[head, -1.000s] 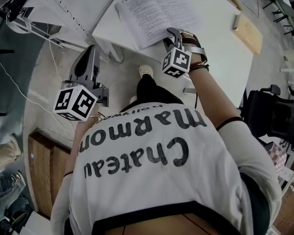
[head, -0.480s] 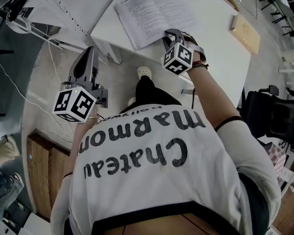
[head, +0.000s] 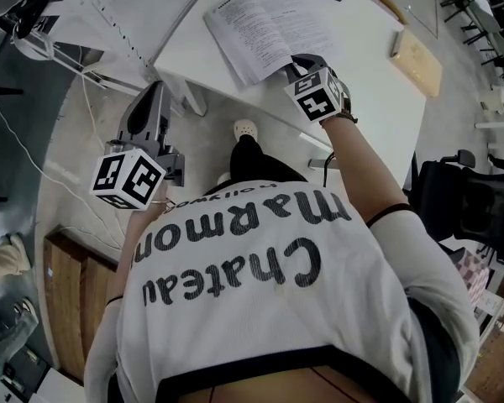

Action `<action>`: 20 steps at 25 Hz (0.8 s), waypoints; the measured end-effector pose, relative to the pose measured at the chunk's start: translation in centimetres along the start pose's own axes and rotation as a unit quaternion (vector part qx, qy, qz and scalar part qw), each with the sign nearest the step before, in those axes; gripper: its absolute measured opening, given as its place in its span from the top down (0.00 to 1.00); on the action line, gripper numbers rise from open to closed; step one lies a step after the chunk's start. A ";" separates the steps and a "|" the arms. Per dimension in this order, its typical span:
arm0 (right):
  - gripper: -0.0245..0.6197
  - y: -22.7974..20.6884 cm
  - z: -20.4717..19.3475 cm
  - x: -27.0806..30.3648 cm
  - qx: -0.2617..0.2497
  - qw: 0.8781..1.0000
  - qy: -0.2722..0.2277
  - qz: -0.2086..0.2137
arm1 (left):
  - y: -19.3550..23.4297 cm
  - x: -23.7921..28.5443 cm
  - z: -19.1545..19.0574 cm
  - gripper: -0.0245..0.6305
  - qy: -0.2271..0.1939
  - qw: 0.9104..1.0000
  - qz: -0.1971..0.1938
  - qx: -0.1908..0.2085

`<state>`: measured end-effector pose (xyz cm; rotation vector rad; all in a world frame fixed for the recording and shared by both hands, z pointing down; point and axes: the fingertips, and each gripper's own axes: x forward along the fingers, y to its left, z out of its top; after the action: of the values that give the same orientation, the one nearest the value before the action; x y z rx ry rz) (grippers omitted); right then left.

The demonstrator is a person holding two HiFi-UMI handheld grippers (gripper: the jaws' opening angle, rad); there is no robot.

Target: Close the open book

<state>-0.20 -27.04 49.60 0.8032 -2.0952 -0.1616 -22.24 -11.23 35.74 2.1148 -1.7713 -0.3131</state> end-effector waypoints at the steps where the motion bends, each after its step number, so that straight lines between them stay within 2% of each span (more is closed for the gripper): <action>1: 0.88 -0.3 -0.2 0.0 0.015 1.000 0.000 -0.001 | -0.1 0.1 0.0 0.93 0.000 1.000 -0.001 0.001; 8: 0.89 -2.1 -1.7 0.5 0.123 0.992 0.002 0.001 | 0.2 0.7 0.2 0.93 0.002 1.000 -0.003 0.004; 12: 0.89 -2.8 -2.5 0.9 0.182 0.983 0.001 0.010 | 0.3 1.1 0.4 0.93 0.003 1.000 -0.004 0.006; 20: 0.89 -3.8 -4.2 1.8 0.242 0.970 0.019 0.018 | 0.8 2.0 0.7 0.93 0.003 1.000 -0.002 0.006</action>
<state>4.14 -30.38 51.94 1.0411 -2.1375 0.3990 -22.82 -13.40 35.53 2.1259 -1.7698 -0.2962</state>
